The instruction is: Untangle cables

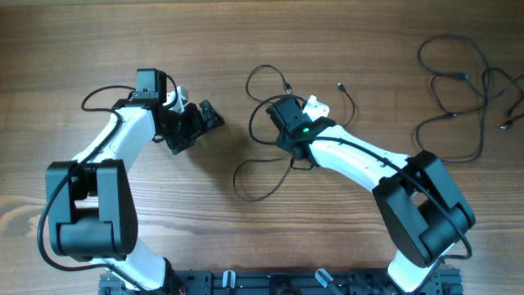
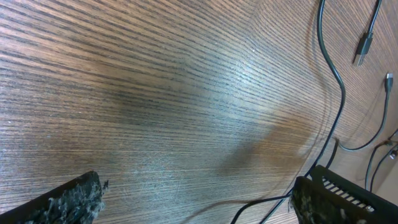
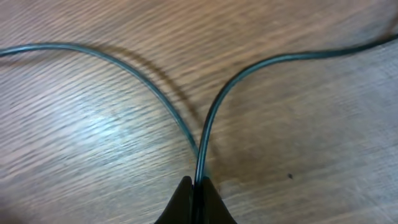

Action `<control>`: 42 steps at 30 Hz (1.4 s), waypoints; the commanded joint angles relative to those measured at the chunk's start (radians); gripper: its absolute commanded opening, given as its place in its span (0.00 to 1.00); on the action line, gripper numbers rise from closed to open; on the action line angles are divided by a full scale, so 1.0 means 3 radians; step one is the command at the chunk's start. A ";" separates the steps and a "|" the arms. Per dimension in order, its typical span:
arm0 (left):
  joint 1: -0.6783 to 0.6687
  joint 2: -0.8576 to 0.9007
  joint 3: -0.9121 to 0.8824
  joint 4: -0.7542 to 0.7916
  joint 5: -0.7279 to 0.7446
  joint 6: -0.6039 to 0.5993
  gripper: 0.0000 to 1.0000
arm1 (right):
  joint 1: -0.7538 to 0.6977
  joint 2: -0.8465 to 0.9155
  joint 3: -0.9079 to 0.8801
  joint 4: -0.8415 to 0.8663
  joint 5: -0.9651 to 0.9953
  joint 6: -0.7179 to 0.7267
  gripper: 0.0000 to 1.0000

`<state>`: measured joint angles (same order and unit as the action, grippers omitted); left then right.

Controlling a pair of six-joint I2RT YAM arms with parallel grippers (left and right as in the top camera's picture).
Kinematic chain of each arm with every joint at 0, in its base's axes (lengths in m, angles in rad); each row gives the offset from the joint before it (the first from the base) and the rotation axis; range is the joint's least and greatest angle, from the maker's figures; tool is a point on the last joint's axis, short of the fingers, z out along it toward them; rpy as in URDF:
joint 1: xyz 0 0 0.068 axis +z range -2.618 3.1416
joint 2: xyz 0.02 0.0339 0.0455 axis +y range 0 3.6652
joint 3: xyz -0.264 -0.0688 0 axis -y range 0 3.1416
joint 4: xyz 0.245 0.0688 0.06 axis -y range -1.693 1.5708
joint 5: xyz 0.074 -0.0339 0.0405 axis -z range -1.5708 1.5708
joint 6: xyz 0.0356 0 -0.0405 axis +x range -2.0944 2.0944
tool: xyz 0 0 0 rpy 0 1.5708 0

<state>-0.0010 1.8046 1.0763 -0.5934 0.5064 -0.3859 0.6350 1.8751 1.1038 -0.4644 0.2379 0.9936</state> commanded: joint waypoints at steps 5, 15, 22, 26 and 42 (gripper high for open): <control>-0.0009 -0.0056 0.0033 0.0011 -0.0008 0.0029 1.00 | -0.0005 -0.0134 0.0117 -0.0195 -0.0275 -0.0585 0.48; -0.0009 -0.0056 0.0033 0.0011 -0.0008 0.0029 1.00 | -0.0104 0.0072 0.0117 -0.0313 -0.0635 -0.0604 0.50; -0.0009 -0.0056 0.0033 0.0011 -0.0008 0.0029 1.00 | -0.0333 0.0230 0.0117 -0.0268 -0.1039 -0.0608 0.20; -0.0009 -0.0056 0.0033 0.0011 -0.0008 0.0029 1.00 | -0.0362 0.0230 0.0116 -0.0268 -0.1062 -0.0609 0.05; -0.0009 -0.0056 0.0033 0.0011 -0.0008 0.0029 1.00 | -0.0376 -0.1041 0.0593 -0.0319 -0.0790 -0.1644 0.05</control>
<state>-0.0010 1.8042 1.0763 -0.5930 0.5064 -0.3859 0.5236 1.7378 1.2118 -0.5709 -0.1661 0.5884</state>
